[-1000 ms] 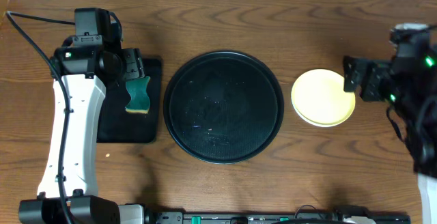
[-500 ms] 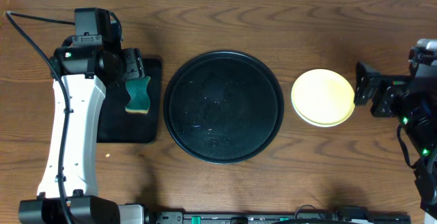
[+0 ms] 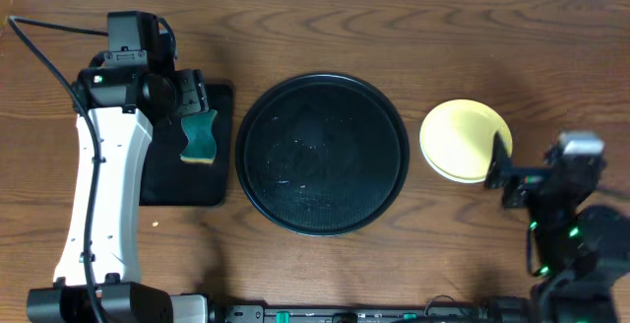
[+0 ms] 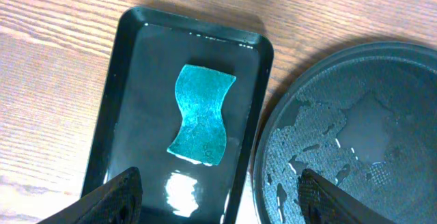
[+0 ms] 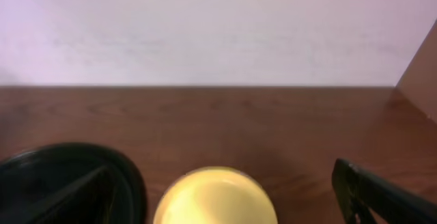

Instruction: Clean dirty plates on tray and stack at the side

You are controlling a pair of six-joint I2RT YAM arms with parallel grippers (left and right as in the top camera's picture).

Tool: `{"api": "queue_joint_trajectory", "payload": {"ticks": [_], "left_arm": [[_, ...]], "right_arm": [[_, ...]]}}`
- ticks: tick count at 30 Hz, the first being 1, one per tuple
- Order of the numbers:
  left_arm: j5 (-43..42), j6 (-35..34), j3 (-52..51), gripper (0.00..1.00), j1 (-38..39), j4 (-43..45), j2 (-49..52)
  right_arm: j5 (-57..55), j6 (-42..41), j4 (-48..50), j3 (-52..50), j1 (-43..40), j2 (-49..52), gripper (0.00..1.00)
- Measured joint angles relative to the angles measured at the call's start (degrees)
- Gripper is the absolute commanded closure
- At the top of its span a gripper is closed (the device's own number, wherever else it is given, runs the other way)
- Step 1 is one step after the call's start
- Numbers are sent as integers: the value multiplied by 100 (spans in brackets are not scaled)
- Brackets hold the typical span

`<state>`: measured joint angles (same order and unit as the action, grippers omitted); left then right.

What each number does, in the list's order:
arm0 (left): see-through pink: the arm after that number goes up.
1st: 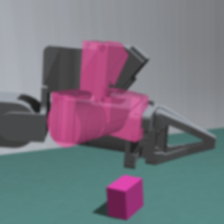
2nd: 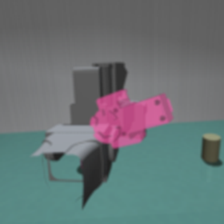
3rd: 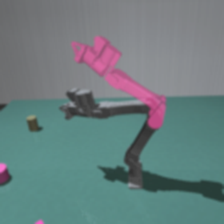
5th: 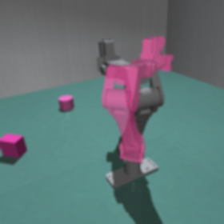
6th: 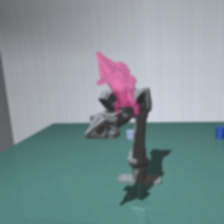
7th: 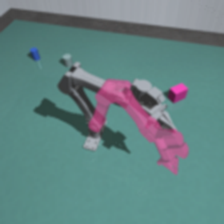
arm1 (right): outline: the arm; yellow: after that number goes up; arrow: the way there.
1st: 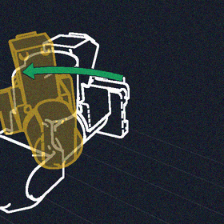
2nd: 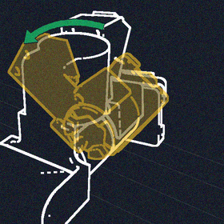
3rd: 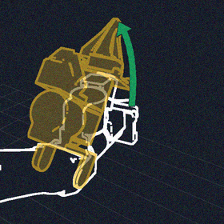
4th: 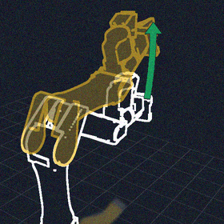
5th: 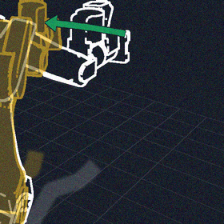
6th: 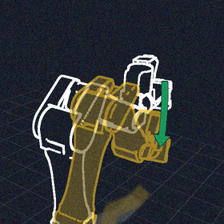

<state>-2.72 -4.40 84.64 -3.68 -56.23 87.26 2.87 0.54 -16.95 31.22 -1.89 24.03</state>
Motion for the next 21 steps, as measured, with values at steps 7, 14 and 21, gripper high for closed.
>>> {"api": "queue_joint_trajectory", "payload": {"ticks": [7,14,21], "left_arm": [[2,0,0,27,-2,2,0],[2,0,0,27,-2,2,0],[2,0,0,27,-2,0,0]], "right_arm": [[140,-55,837,-2013,0,-1340,1],[166,-350,1080,-2929,0,-2256,1],[164,-461,1296,-3056,0,-2319,1]]}}
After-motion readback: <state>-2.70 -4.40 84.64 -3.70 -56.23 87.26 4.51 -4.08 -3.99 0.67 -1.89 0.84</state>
